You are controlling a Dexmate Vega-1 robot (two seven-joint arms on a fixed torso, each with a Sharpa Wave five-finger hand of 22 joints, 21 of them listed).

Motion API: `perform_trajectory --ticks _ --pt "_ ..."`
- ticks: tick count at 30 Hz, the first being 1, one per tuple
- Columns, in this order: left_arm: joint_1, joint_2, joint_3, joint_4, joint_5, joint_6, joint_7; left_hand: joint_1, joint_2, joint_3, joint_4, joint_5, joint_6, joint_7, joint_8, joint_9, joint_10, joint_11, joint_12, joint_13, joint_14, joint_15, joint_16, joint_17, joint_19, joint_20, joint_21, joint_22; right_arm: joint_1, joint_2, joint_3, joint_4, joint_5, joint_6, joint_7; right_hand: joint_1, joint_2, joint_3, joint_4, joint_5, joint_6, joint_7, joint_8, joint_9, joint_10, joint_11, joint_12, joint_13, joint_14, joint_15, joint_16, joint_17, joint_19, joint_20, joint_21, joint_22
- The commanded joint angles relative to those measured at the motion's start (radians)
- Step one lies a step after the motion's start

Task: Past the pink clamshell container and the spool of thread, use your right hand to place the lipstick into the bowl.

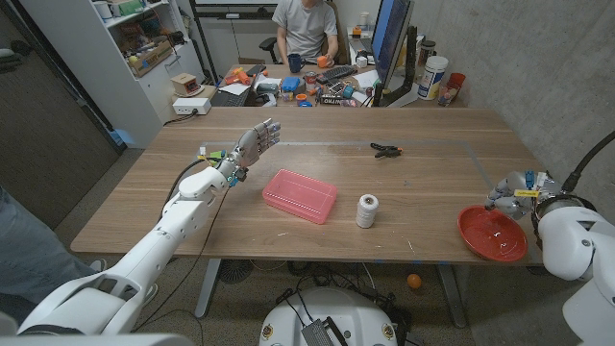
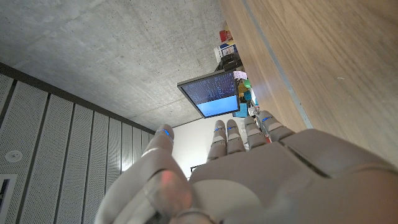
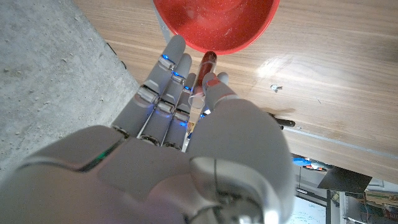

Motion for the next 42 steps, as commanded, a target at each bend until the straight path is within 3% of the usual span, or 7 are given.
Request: perform_trajectory --ticks 1,10,16,23,32,35,42 --pt "0.021 0.018 0.004 -0.042 0.004 0.018 0.017 -0.007 0.005 0.002 -0.005 -0.002 0.007 0.005 0.0 0.004 -0.006 0.005 0.004 0.002 0.001 0.008 0.004 0.003 0.006 0.004 -0.003 0.005 -0.004 0.01 -0.016 0.027 0.145 0.001 -0.113 0.006 0.013 -0.005 0.0 0.01 0.0 -0.001 0.002 0.003 0.106 -0.099 -0.003 0.005 0.007 -0.104 -0.001 0.002 0.003 -0.01 0.006 0.005" --pt "0.047 0.033 0.0 -0.074 0.001 0.03 0.045 -0.008 0.005 0.002 -0.007 -0.002 0.007 0.005 0.0 0.004 -0.007 0.006 0.004 0.002 0.0 0.006 0.003 0.003 0.006 0.003 -0.006 0.005 0.016 -0.012 -0.011 0.084 0.319 0.025 -0.217 0.006 0.013 -0.006 0.0 0.01 0.0 -0.004 0.002 0.003 0.107 -0.099 -0.006 0.005 0.011 -0.103 -0.001 0.005 0.001 -0.01 0.008 0.005" --pt "0.061 0.041 -0.003 -0.09 -0.003 0.036 0.059 -0.009 0.005 0.002 -0.008 -0.002 0.007 0.003 0.0 0.004 -0.006 0.006 0.004 0.002 0.0 0.005 0.003 0.003 0.007 0.003 -0.008 0.005 0.046 -0.054 -0.047 0.113 0.407 0.015 -0.283 0.005 0.014 -0.007 0.001 0.01 -0.001 -0.005 0.0 0.004 0.106 -0.098 -0.009 0.006 0.011 -0.103 -0.002 0.007 0.0 -0.009 0.01 0.005" --pt "0.064 0.044 0.001 -0.094 -0.004 0.038 0.064 -0.009 0.005 0.002 -0.009 -0.002 0.008 0.001 0.001 0.004 -0.006 0.004 0.004 0.002 0.0 0.005 0.003 0.003 0.007 0.003 -0.011 0.005 0.077 -0.078 -0.079 0.137 0.498 0.019 -0.35 0.002 0.014 -0.009 0.003 0.011 -0.003 -0.013 -0.002 0.004 0.104 -0.114 -0.013 0.007 0.01 -0.099 -0.004 0.01 -0.004 -0.006 0.012 0.005" --pt "0.062 0.042 0.004 -0.093 -0.006 0.037 0.067 -0.009 0.005 0.002 -0.011 -0.002 0.008 0.001 0.001 0.004 -0.006 0.004 0.005 0.002 0.0 0.004 0.003 0.003 0.007 0.003 -0.013 0.005 0.087 -0.1 -0.077 0.155 0.598 0.021 -0.402 -0.009 0.004 -0.016 0.007 0.011 -0.015 -0.021 -0.008 0.003 0.09 -0.123 -0.022 0.007 -0.001 -0.091 -0.012 0.014 -0.012 0.003 0.014 0.005" --pt "0.061 0.042 0.006 -0.091 -0.006 0.036 0.066 -0.009 0.005 0.002 -0.011 -0.001 0.009 0.0 0.001 0.004 -0.006 0.004 0.005 0.002 0.0 0.004 0.003 0.003 0.008 0.004 -0.013 0.005 0.092 -0.112 -0.073 0.159 0.632 0.019 -0.407 -0.027 -0.006 -0.029 0.014 0.009 -0.027 -0.026 -0.015 0.003 0.079 -0.127 -0.028 0.008 -0.005 -0.082 -0.014 0.017 -0.014 0.008 0.016 0.005" --pt "0.064 0.04 0.007 -0.089 -0.007 0.034 0.068 -0.01 0.005 0.002 -0.013 -0.001 0.009 0.0 0.001 0.004 -0.006 0.001 0.005 0.002 0.0 0.004 0.003 0.003 0.009 0.004 -0.015 0.005 0.071 -0.117 -0.039 0.158 0.681 0.022 -0.435 -0.095 -0.02 -0.071 0.047 0.001 -0.105 -0.067 -0.052 0.003 0.032 -0.13 -0.048 0.011 -0.029 -0.06 -0.028 0.024 -0.03 0.027 0.02 0.004"
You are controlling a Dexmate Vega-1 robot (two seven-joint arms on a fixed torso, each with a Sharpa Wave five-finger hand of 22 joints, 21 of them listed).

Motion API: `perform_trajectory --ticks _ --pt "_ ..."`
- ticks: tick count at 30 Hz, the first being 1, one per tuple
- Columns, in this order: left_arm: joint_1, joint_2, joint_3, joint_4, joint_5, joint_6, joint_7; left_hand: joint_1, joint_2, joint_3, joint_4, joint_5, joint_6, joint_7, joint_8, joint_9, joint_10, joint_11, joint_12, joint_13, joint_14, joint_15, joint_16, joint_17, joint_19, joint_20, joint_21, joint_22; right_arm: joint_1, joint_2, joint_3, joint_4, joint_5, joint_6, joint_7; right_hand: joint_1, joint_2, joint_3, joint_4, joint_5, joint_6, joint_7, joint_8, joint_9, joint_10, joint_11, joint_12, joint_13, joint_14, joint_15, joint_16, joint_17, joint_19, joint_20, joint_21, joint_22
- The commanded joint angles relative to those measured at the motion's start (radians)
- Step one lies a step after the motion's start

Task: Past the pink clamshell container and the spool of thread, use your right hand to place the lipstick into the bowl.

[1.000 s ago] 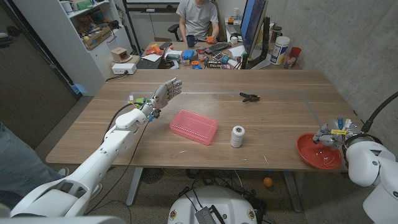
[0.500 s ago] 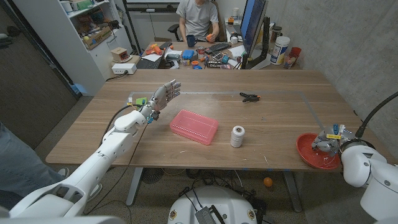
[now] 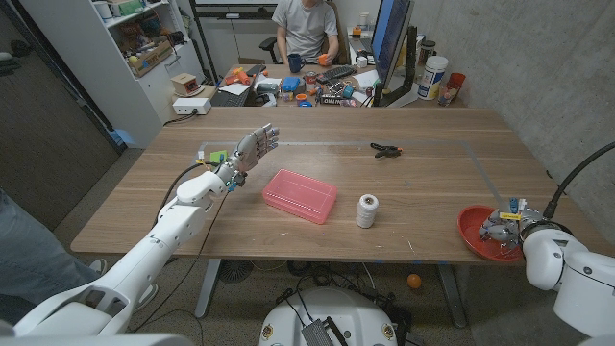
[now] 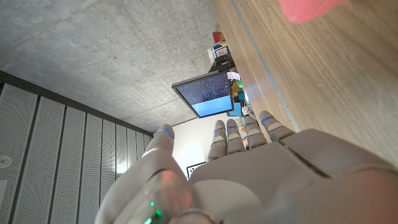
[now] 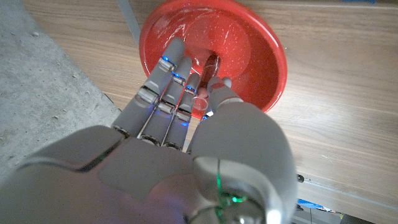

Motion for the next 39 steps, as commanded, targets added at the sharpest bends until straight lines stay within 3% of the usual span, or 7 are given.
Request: perform_trajectory --ticks 1,7,15,34,37,38,39 --pt "0.004 -0.001 0.003 0.001 -0.004 -0.002 0.003 -0.005 -0.001 0.002 -0.008 -0.001 0.009 -0.001 0.001 0.004 -0.006 0.001 0.005 0.002 0.0 0.004 0.003 0.003 0.009 0.004 -0.003 0.005 -0.012 -0.023 0.034 0.011 0.113 0.003 -0.062 -0.031 -0.012 -0.021 0.008 -0.005 -0.042 -0.016 -0.018 0.003 0.019 -0.051 -0.008 0.007 -0.014 -0.063 -0.012 0.006 -0.003 0.014 0.007 0.004" --pt "0.007 -0.002 0.005 -0.001 -0.005 -0.004 0.001 -0.005 -0.001 0.002 -0.009 -0.001 0.01 -0.001 0.001 0.004 -0.005 0.002 0.005 0.002 0.0 0.003 0.003 0.003 0.009 0.004 -0.004 0.005 -0.027 -0.034 0.056 0.004 0.136 0.0 -0.083 -0.047 -0.034 -0.035 0.003 -0.002 -0.117 -0.043 -0.053 0.001 0.003 -0.039 -0.01 0.008 -0.009 -0.045 -0.024 -0.003 0.004 0.025 0.014 0.002" --pt "0.015 0.0 0.005 -0.009 -0.007 -0.004 0.005 -0.006 -0.001 0.002 -0.01 -0.001 0.014 -0.003 0.003 0.004 -0.004 0.001 0.006 0.002 0.001 0.002 0.004 0.003 0.01 0.006 -0.006 0.006 -0.05 -0.058 0.095 0.0 0.163 -0.003 -0.083 -0.057 -0.082 -0.049 -0.019 0.006 -0.229 -0.047 -0.093 -0.006 -0.071 -0.005 -0.023 0.01 -0.018 -0.011 -0.055 -0.02 -0.002 0.048 0.015 0.0" --pt "0.027 0.003 0.007 -0.027 -0.014 -0.004 0.009 -0.009 -0.001 0.002 -0.013 -0.001 0.02 -0.006 0.004 0.004 0.0 -0.001 0.007 0.002 0.003 0.001 0.004 0.003 0.01 0.009 -0.012 0.006 -0.147 -0.069 0.2 -0.006 0.139 0.024 -0.06 -0.079 -0.124 -0.064 -0.028 0.012 -0.29 -0.049 -0.095 -0.009 -0.114 0.002 -0.019 0.011 -0.026 0.01 -0.078 -0.026 -0.005 0.066 0.014 -0.002" --pt "0.028 0.004 0.008 -0.03 -0.014 -0.002 0.011 -0.009 -0.001 0.002 -0.013 -0.001 0.021 -0.007 0.004 0.004 0.001 -0.002 0.007 0.002 0.005 0.003 0.005 0.003 0.012 0.01 -0.012 0.006 -0.175 -0.075 0.227 -0.003 0.127 0.034 -0.035 -0.092 -0.155 -0.077 -0.033 0.014 -0.307 -0.049 -0.095 -0.011 -0.128 0.003 -0.019 0.011 -0.028 0.018 -0.086 -0.029 -0.011 0.076 0.011 -0.003" --pt "0.029 0.005 0.009 -0.031 -0.014 -0.002 0.011 -0.009 -0.001 0.002 -0.013 -0.001 0.021 -0.006 0.005 0.004 0.001 -0.003 0.007 0.002 0.006 0.002 0.005 0.003 0.012 0.01 -0.012 0.006 -0.178 -0.072 0.231 -0.003 0.122 0.037 -0.033 -0.107 -0.176 -0.086 -0.033 0.021 -0.316 -0.049 -0.092 -0.012 -0.153 0.02 -0.022 0.011 -0.031 0.026 -0.093 -0.031 -0.018 0.087 0.007 -0.004" --pt "0.029 0.005 0.009 -0.031 -0.014 -0.001 0.011 -0.009 -0.001 0.002 -0.014 -0.001 0.022 -0.007 0.005 0.004 0.002 -0.005 0.008 0.002 0.007 0.003 0.006 0.003 0.012 0.01 -0.012 0.006 -0.186 -0.07 0.239 -0.003 0.118 0.042 -0.025 -0.11 -0.178 -0.087 -0.032 0.024 -0.322 -0.049 -0.092 -0.012 -0.154 0.018 -0.02 0.011 -0.037 0.034 -0.097 -0.03 -0.021 0.09 0.006 -0.004"
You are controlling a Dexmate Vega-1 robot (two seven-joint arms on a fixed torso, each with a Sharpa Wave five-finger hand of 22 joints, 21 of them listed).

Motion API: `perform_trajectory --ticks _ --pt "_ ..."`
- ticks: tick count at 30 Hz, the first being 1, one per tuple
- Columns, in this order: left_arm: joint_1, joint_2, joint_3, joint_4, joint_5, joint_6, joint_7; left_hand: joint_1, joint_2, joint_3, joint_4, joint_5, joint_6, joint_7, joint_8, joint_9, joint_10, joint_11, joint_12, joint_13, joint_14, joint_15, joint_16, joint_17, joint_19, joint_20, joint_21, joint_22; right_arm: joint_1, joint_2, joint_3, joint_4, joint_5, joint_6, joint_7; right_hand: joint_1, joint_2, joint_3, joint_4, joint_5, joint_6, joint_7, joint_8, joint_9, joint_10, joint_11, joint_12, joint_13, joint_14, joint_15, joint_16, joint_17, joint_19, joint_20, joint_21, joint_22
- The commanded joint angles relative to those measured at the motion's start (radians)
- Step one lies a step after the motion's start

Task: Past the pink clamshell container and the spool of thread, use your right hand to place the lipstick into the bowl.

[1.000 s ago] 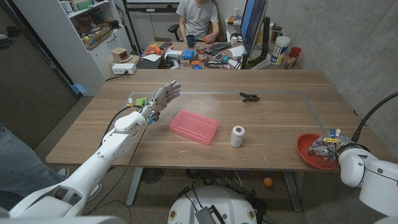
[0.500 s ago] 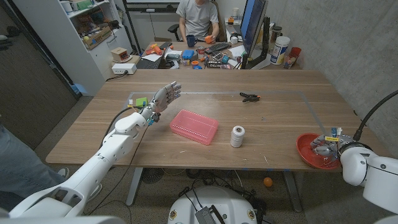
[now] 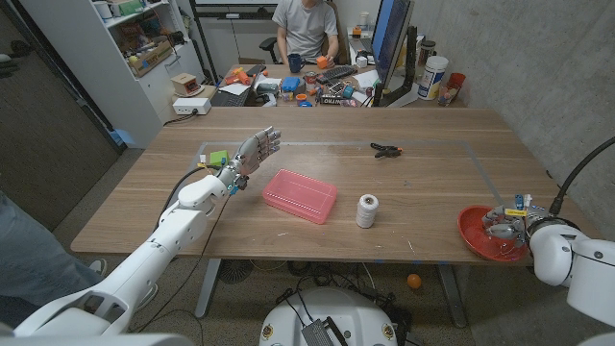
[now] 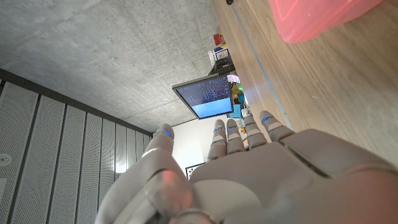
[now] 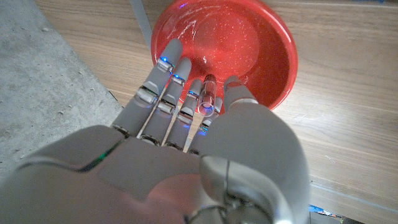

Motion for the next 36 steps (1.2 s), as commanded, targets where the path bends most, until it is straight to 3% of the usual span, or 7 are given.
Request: perform_trajectory --ticks 1,5,14,18,21,28,36 --pt "0.006 0.004 0.003 -0.011 -0.003 0.003 0.005 -0.009 -0.001 0.003 -0.007 -0.001 0.008 -0.003 0.005 0.004 0.003 -0.005 0.008 0.002 0.008 0.003 0.006 0.003 0.007 0.005 -0.002 0.006 -0.081 0.002 0.087 0.002 -0.038 0.038 0.057 -0.018 -0.037 -0.017 0.0 0.017 -0.026 -0.001 0.001 0.001 -0.032 0.015 0.002 0.002 -0.009 0.029 -0.017 0.0 -0.01 0.026 -0.007 -0.001" --pt "0.006 0.006 0.004 -0.014 -0.001 0.004 0.008 -0.01 -0.001 0.003 -0.007 -0.001 0.012 -0.005 0.006 0.004 0.004 -0.004 0.008 0.002 0.008 0.001 0.006 0.003 0.008 0.006 -0.004 0.006 -0.089 0.021 0.099 0.001 -0.048 0.051 0.076 -0.032 -0.044 -0.02 0.002 0.03 -0.031 -0.001 0.008 -0.001 -0.057 0.064 0.002 0.001 -0.016 0.065 -0.031 -0.005 -0.01 0.056 -0.01 -0.002" --pt "0.002 0.007 0.006 -0.014 -0.002 0.008 0.006 -0.011 -0.001 0.003 -0.008 -0.001 0.016 -0.008 0.007 0.004 0.006 -0.005 0.009 0.002 0.01 0.002 0.006 0.003 0.008 0.012 -0.006 0.006 -0.085 0.043 0.103 0.001 -0.049 0.057 0.11 -0.045 -0.05 -0.02 0.002 0.045 -0.016 -0.001 0.015 -0.004 -0.115 0.11 -0.005 -0.004 -0.057 0.13 -0.07 -0.023 -0.024 0.119 -0.025 -0.006" --pt "-0.004 0.006 0.01 -0.01 0.002 0.008 0.003 -0.012 -0.001 0.003 -0.009 -0.001 0.017 -0.008 0.007 0.004 0.007 -0.007 0.009 0.003 0.011 0.001 0.006 0.003 0.009 0.013 -0.007 0.006 -0.11 0.039 0.105 -0.014 -0.095 0.054 0.081 -0.046 -0.048 -0.019 0.003 0.047 -0.019 -0.001 0.013 -0.005 -0.115 0.101 -0.001 -0.005 -0.059 0.126 -0.072 -0.024 -0.025 0.121 -0.027 -0.006" --pt "-0.006 0.006 0.011 -0.008 0.001 0.009 0.0 -0.012 0.0 0.004 -0.009 0.0 0.018 -0.008 0.007 0.004 0.007 -0.008 0.009 0.003 0.011 0.0 0.006 0.003 0.009 0.014 -0.007 0.006 -0.116 0.057 0.102 -0.023 -0.124 0.062 0.056 -0.055 -0.035 -0.015 0.009 0.053 -0.008 -0.001 0.018 -0.005 -0.087 0.063 0.014 -0.006 -0.026 0.094 -0.066 -0.027 -0.01 0.103 -0.026 -0.006" --pt "-0.005 0.002 0.011 -0.001 -0.001 0.005 -0.002 -0.013 0.001 0.004 -0.01 0.0 0.019 -0.008 0.007 0.004 0.007 -0.005 0.009 0.003 0.011 0.0 0.006 0.003 0.01 0.014 -0.008 0.007 -0.126 0.123 0.091 -0.058 -0.221 0.102 -0.037 -0.058 -0.024 -0.006 0.008 0.059 0.053 0.0 0.036 -0.005 -0.02 0.032 0.037 -0.007 0.03 0.067 -0.055 -0.03 0.029 0.083 -0.02 -0.005" --pt "0.012 0.02 0.002 -0.021 -0.005 0.018 0.001 -0.01 0.007 0.008 -0.012 0.0 0.019 -0.003 0.006 0.004 0.017 -0.006 0.012 0.003 0.03 0.003 0.012 0.003 0.023 0.009 -0.007 0.007 -0.026 0.365 -0.046 -0.032 -0.329 0.422 -0.298 -0.069 -0.011 0.008 0.008 0.056 0.192 0.0 0.067 -0.007 0.123 0.006 0.071 -0.009 0.158 0.003 -0.02 -0.025 0.125 0.021 0.009 -0.002"
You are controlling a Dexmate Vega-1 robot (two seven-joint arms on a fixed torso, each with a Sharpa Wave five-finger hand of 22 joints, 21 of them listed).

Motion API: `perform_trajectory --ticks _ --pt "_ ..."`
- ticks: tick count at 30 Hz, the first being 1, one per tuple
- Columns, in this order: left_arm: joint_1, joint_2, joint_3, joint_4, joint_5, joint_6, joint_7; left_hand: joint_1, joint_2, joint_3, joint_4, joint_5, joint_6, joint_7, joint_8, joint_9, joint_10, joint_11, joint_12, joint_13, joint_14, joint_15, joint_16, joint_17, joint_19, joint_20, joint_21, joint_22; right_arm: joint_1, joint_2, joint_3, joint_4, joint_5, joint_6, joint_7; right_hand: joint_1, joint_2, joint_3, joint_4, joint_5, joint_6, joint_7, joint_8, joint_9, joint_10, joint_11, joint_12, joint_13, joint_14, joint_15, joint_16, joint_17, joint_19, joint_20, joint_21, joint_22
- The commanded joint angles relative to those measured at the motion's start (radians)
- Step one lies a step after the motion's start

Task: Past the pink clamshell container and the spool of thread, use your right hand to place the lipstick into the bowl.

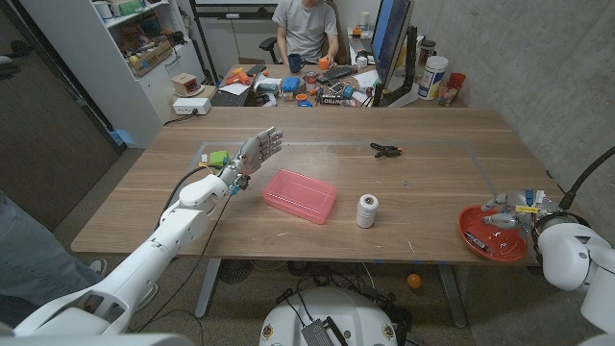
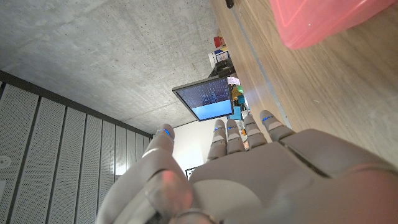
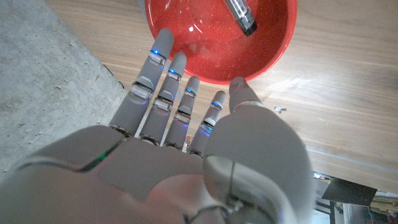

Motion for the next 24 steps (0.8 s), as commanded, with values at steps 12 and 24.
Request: perform_trajectory --ticks 12,24 --pt "0.045 0.034 -0.031 -0.042 -0.012 -0.019 0.017 0.001 0.012 0.012 -0.014 0.001 0.008 0.007 0.005 0.005 0.02 0.0 0.01 0.003 0.019 0.005 0.009 0.002 0.026 -0.019 0.0 0.002 0.448 0.414 -0.409 0.234 -0.152 0.724 -0.341 -0.015 0.023 0.016 0.007 -0.002 0.063 0.011 0.005 0.0 0.079 0.003 0.013 -0.002 0.041 -0.013 0.01 0.012 0.039 -0.027 0.016 0.005" --pt "0.088 0.055 -0.061 -0.069 -0.032 -0.063 0.026 0.005 0.014 0.015 -0.018 0.0 0.007 0.01 0.005 0.005 0.019 -0.002 0.008 0.003 0.014 0.002 0.006 0.002 0.025 -0.024 -0.004 0.002 0.683 0.551 -0.511 0.441 -0.044 0.988 -0.279 -0.022 0.04 0.013 0.007 -0.019 0.025 0.036 -0.024 0.001 0.051 0.026 -0.016 0.001 -0.058 -0.006 -0.019 0.039 -0.038 -0.028 -0.019 0.005"
